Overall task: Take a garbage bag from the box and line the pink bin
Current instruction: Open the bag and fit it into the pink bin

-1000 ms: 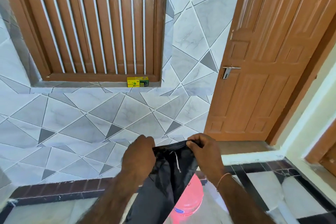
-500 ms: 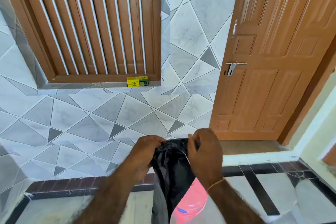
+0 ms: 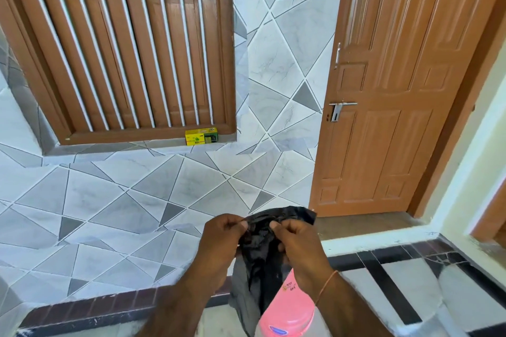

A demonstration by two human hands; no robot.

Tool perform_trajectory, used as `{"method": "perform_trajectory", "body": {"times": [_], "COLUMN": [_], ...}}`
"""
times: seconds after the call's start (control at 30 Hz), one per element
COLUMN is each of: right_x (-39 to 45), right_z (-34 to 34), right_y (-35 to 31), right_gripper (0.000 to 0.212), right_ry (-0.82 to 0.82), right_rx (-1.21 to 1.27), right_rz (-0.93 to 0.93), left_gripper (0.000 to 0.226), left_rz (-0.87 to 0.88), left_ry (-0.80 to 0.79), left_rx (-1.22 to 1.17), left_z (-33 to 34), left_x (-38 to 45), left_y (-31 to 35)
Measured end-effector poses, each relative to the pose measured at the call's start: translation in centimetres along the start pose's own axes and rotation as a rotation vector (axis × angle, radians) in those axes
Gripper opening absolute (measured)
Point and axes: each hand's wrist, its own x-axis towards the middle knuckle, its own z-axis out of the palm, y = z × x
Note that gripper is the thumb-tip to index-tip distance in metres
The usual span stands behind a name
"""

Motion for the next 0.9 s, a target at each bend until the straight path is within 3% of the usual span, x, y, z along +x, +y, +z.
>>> {"method": "perform_trajectory", "body": {"times": [0.1, 0.23, 0.3, 0.37, 0.47, 0.57, 0.67, 0.77, 0.9], "right_x": [0.6, 0.3, 0.1, -0.4, -0.8, -1.3, -1.6, -1.6, -1.8], "right_z": [-0.9, -1.6, -1.8, -1.5, -1.1, -0.6, -0.8, -1.9, -3.3], "right_y": [1.3, 3.0, 3.7, 4.0, 4.0, 3.4, 3.0, 3.1, 4.7], "right_gripper": [0.043, 0.044, 0.044, 0.045, 0.049, 0.049, 0.052, 0.049, 0.039], "right_ry": [0.142, 0.269, 0.302, 0.275, 0.188, 0.097, 0.016, 0.071, 0.252], "right_rx": [-0.265, -0.308, -0.289, -0.289, -0.324, -0.296, -0.214, -0.149, -0.226], "right_rz": [-0.127, -0.073, -0.039, -0.031, -0.097, -0.131, -0.123, -0.092, -0.026], "left_gripper": [0.028, 0.042, 0.032, 0.026, 0.010, 0.018, 0.016, 0.036, 0.031], "left_rz": [0.067, 0.256, 0.249, 0.195, 0.183, 0.149, 0.149, 0.158, 0.203], "left_ry": [0.219, 0.214, 0.193, 0.176, 0.107, -0.053, -0.095, -0.082, 0.131], "left_rx": [0.052, 0.553, 0.745, 0.752, 0.544, 0.533, 0.625, 0.658, 0.756], "left_z": [-1.4, -2.8, -2.9, -2.8, -1.4, 0.2, 0.5, 0.1, -0.1], "left_x": [0.9, 0.7, 0.4, 0.3, -0.4, -1.0, -1.3, -1.1, -1.0], "left_y": [-0.6, -1.5, -1.2, -1.1, -1.5, -2.8, -3.1, -3.4, -3.1]}}
